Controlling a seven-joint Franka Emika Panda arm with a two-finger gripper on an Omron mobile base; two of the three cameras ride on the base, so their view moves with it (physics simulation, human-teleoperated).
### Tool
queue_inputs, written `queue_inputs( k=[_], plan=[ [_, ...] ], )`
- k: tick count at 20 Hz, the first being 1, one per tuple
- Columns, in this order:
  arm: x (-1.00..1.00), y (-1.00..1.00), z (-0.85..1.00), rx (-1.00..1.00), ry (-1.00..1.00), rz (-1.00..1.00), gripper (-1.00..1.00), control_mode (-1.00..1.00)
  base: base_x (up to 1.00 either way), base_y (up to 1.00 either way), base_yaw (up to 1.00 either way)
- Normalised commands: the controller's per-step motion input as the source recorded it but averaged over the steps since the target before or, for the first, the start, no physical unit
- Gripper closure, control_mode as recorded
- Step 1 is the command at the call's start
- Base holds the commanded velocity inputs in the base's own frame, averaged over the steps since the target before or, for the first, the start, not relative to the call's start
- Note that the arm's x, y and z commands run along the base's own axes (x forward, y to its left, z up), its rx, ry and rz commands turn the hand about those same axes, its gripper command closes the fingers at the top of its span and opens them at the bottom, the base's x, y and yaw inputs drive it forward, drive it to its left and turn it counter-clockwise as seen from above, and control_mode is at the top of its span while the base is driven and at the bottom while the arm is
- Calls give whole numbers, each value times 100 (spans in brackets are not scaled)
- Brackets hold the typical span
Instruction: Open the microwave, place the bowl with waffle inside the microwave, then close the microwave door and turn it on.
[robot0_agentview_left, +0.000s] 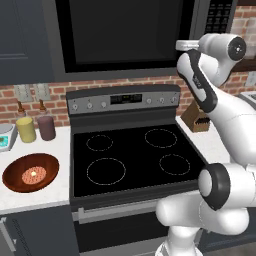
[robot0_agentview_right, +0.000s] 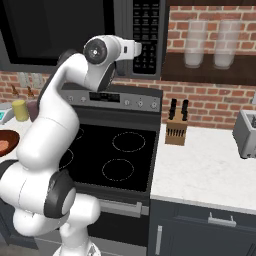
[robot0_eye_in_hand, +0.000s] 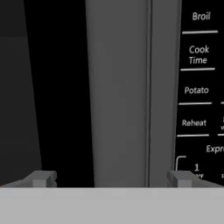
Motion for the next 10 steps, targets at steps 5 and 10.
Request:
queue_inputs(
  k=[5,10],
  plan=[
    [2,0,0,0,0,0,-100,-100,0,0,0],
    [4,0,-4,0,-2,0,-100,-100,0,0,0]
  ],
)
